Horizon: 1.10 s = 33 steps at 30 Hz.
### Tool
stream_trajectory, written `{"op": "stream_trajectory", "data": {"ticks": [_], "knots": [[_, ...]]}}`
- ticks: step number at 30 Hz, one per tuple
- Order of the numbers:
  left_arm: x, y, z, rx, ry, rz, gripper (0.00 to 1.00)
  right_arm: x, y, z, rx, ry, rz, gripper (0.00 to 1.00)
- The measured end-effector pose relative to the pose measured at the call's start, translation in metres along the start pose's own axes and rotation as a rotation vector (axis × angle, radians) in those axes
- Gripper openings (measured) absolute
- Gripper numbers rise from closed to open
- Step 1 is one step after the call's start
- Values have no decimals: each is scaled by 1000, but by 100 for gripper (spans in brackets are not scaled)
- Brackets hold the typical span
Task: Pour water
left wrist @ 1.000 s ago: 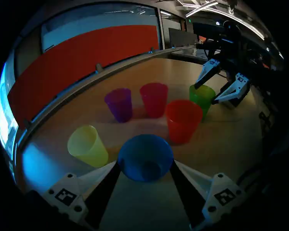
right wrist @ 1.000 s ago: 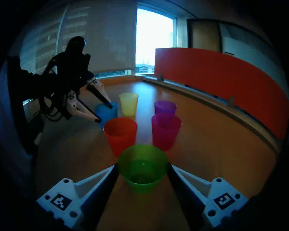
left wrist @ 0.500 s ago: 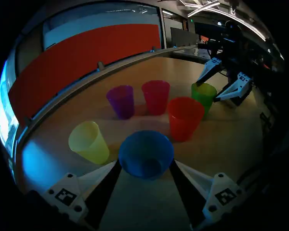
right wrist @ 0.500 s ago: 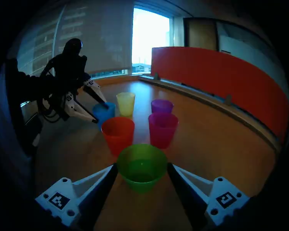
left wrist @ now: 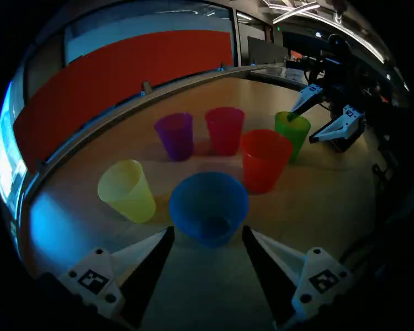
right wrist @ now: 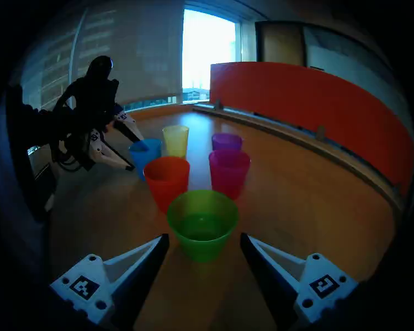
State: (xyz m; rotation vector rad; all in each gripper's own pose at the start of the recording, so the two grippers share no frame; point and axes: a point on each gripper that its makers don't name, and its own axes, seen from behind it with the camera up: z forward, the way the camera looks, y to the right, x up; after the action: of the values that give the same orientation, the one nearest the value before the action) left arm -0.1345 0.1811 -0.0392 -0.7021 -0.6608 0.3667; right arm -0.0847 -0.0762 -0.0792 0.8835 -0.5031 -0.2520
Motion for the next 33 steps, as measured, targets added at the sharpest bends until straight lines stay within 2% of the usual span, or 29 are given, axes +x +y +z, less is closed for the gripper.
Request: {"op": "stream_trajectory", "data": {"ticks": [11, 15, 20, 25, 33], "knots": [[-15, -2, -14, 24, -10, 6, 91, -8, 0, -18, -53, 10, 25, 99], [-19, -9, -23, 53, 2, -4, 91, -9, 7, -27, -108, 29, 45, 99], [-24, -17, -35, 88, 23, -37, 91, -7, 20, -39, -189, 82, 105, 99], [-24, -33, -47, 157, 59, -60, 91, -9, 40, -53, -295, 101, 130, 99], [-16, -70, -73, 308, 159, -121, 91, 10, 70, -75, -468, 181, 160, 99]]}}
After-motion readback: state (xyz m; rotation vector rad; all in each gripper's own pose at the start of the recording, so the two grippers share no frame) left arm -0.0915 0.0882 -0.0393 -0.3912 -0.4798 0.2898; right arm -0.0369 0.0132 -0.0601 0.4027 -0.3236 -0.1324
